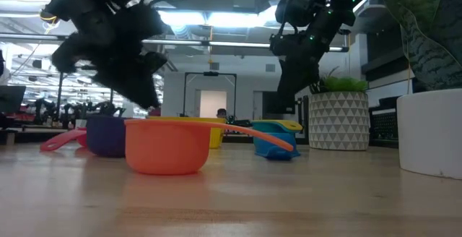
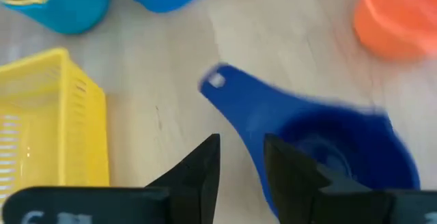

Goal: Nest measuring cups in basket
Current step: Stack the dark blue measuring cup into the yellow measuring cup

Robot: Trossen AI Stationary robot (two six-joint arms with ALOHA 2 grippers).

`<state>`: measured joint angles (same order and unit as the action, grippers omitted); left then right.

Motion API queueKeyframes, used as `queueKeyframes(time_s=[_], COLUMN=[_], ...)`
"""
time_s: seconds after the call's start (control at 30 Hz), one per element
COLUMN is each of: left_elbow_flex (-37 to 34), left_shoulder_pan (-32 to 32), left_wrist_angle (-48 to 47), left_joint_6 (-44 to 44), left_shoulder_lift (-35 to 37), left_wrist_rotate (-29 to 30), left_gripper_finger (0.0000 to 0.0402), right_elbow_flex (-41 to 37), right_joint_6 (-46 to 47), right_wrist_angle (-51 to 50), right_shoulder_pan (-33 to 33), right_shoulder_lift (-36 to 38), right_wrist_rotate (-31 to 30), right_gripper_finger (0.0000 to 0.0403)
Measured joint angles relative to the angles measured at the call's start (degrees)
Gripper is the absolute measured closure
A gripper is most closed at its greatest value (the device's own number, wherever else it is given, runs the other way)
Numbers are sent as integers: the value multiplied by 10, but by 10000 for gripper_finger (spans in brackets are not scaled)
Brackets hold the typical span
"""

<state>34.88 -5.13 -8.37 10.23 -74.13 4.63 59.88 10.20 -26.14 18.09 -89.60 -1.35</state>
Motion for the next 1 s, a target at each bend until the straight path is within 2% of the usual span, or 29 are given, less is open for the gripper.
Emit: queueKeyframes(time_s=[0.2, 0.4, 0.57, 0.77, 1.0], left_elbow_flex=[59, 175, 230, 220, 173], left_shoulder_pan=[0, 0, -5, -32, -56], left_wrist_angle=[-35, -224, -369, -439, -429], left_joint_6=[-164, -357, -511, -650, -740], left_shoulder_lift=[0, 0, 0, 0, 0], left_wrist_rotate=[20, 17, 0, -18, -25], left_gripper_finger=[296, 298, 298, 298, 298], right_elbow_flex=[0, 0, 0, 0, 0], right_joint_6=[-1, -1, -2, -2, -2], right_wrist_angle=[36, 43, 42, 42, 41], right_shoulder_pan=[0, 0, 0, 0, 0], right_shoulder_lift=[0, 0, 0, 0, 0], right_wrist_rotate=[43, 46, 46, 46, 46], right_gripper_finger=[265, 265, 265, 265, 265])
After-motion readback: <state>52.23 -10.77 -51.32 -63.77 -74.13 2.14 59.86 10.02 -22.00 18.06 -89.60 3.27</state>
